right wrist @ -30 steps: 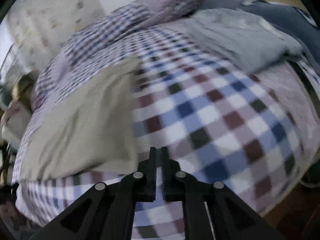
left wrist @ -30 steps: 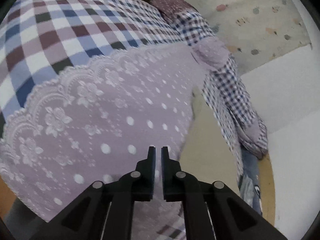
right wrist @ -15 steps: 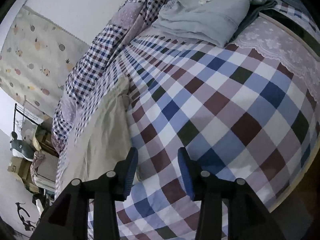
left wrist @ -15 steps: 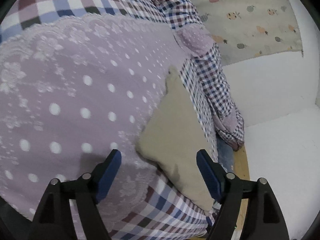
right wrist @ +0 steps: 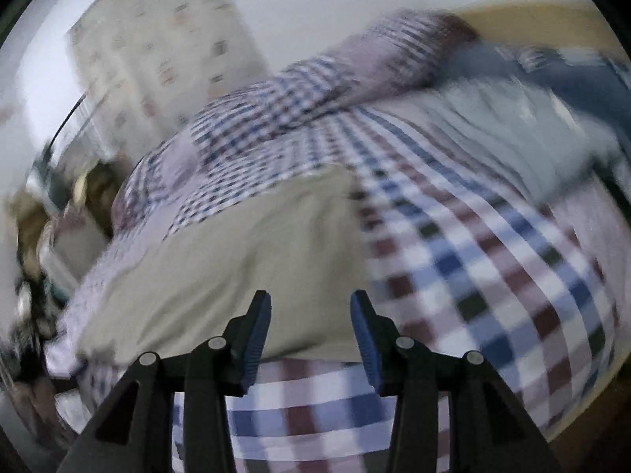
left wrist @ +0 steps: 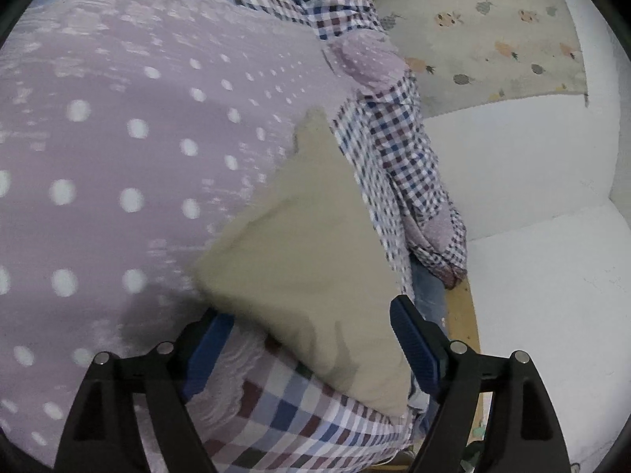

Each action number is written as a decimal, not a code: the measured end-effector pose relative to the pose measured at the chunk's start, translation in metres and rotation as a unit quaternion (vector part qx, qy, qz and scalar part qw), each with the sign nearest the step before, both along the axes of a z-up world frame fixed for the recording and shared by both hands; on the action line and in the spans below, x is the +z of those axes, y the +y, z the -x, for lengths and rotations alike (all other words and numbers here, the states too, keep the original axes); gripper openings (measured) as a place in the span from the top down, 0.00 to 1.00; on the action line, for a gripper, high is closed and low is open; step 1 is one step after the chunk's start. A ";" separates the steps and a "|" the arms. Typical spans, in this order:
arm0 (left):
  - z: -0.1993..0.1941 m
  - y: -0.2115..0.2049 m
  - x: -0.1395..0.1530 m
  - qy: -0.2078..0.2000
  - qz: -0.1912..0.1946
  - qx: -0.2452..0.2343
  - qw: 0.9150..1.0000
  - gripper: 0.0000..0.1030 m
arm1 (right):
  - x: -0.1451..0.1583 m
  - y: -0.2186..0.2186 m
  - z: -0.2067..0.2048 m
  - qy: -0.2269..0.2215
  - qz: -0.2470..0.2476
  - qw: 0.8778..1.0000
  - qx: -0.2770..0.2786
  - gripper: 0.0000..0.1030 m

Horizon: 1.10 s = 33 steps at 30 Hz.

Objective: Fold clothes

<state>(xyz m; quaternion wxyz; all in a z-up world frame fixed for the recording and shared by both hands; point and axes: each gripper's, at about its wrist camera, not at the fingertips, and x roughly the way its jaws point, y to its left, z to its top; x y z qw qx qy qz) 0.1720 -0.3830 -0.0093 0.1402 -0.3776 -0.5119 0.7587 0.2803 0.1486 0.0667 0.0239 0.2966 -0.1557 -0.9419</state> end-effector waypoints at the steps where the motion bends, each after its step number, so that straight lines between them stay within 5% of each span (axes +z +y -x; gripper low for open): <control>1: 0.003 0.001 0.000 0.002 -0.001 -0.002 1.000 0.18 | 0.006 -0.020 0.000 0.010 -0.023 1.000 0.017 0.53; 5: 0.012 0.001 -0.001 0.012 -0.017 -0.005 1.000 0.17 | 0.022 -0.100 0.001 0.043 -0.097 0.991 0.086 0.30; 9: 0.015 -0.008 -0.005 0.031 -0.062 -0.006 0.998 0.17 | 0.016 -0.199 0.005 0.068 -0.192 0.963 0.177 0.25; 17: 0.024 -0.021 -0.005 0.059 -0.134 -0.045 0.988 0.18 | -0.022 -0.367 0.002 0.123 -0.362 0.864 0.327 0.22; 22: 0.027 -0.025 -0.007 0.067 -0.161 -0.070 0.982 0.18 | -0.057 -0.425 0.000 0.160 -0.445 0.802 0.365 0.21; 24: 0.027 -0.027 -0.007 0.069 -0.168 -0.076 0.980 0.18 | -0.068 -0.440 0.005 0.174 -0.469 0.787 0.362 0.21; 28: 0.028 -0.029 -0.007 0.073 -0.177 -0.085 0.978 0.18 | -0.079 -0.455 0.023 0.180 -0.496 0.780 0.336 0.22; 33: 0.035 -0.028 -0.010 0.074 -0.186 -0.084 0.976 0.18 | -0.086 -0.457 0.042 0.160 -0.510 0.788 0.307 0.30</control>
